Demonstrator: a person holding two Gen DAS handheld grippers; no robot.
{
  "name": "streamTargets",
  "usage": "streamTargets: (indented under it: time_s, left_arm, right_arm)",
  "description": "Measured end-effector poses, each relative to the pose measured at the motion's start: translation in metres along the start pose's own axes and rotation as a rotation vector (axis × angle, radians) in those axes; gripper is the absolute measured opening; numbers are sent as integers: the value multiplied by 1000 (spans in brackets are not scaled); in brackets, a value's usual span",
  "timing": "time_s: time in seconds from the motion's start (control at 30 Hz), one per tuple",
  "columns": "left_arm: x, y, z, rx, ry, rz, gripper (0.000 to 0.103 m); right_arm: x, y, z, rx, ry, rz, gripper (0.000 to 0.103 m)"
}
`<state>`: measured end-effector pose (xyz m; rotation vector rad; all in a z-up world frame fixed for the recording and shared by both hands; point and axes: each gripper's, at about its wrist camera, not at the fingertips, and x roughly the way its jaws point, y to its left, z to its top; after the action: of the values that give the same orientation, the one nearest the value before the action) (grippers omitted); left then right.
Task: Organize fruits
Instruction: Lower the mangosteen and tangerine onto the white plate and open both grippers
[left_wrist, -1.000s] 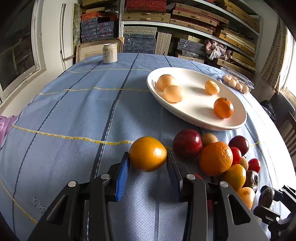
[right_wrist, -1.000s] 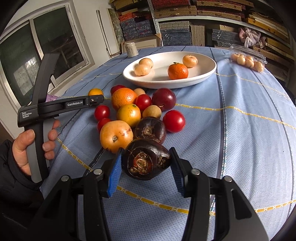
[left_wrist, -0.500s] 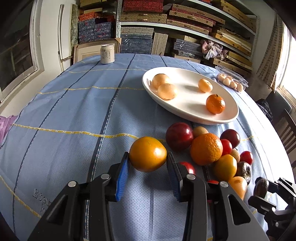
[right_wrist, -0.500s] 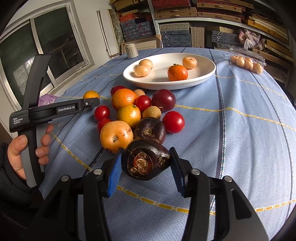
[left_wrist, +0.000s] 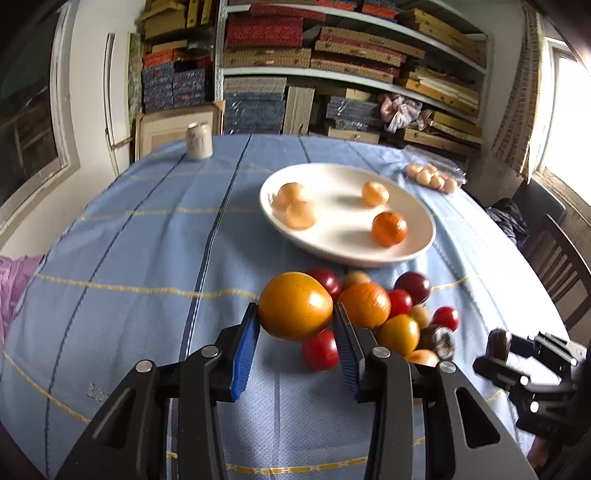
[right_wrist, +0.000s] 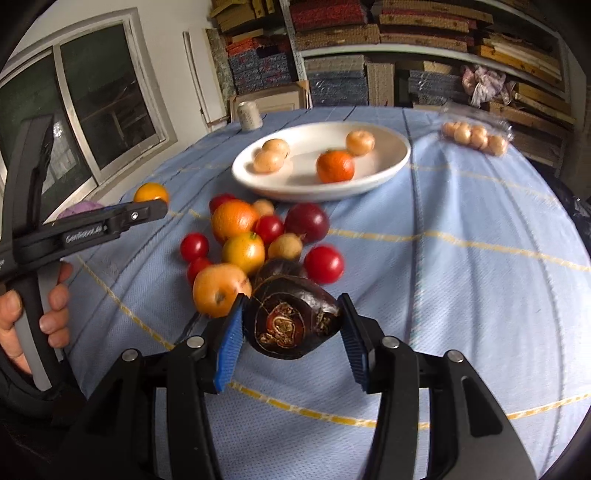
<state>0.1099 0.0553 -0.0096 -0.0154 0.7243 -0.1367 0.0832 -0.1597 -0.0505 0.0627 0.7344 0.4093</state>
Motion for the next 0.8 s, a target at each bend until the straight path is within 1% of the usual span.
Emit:
streamTargets:
  time_s: [0.13,0.27,0.4,0.5,0.57,0.63,0.8]
  left_arm:
    - [-7,-7,12,21,-20,-13,40]
    - [-5,-13,27,29,-28,-27,40]
    - [5,-23,54,58,-42,-24,40]
    - [19,-29,74,73,-56,-14,41]
    - [34,-34,88,78,-52,-8,40]
    - [54,-37,104,75,-42,-6,40]
    - [116,-44,135,79,16,-6,40]
  right_arm:
    - [-17,-5,24,-18,-43,-15,48]
    - [-27,-15,53,-6,-66,-7,48]
    - [-27,-23,86,-16,-93,-21,48]
    - [-10,-37,112,5,-79,-27,48]
    - [10,-48,130,19,-57,-38,48]
    - [33,-56,143,16,-30,-60,48]
    - [91,-73,166,24,30,-97,48]
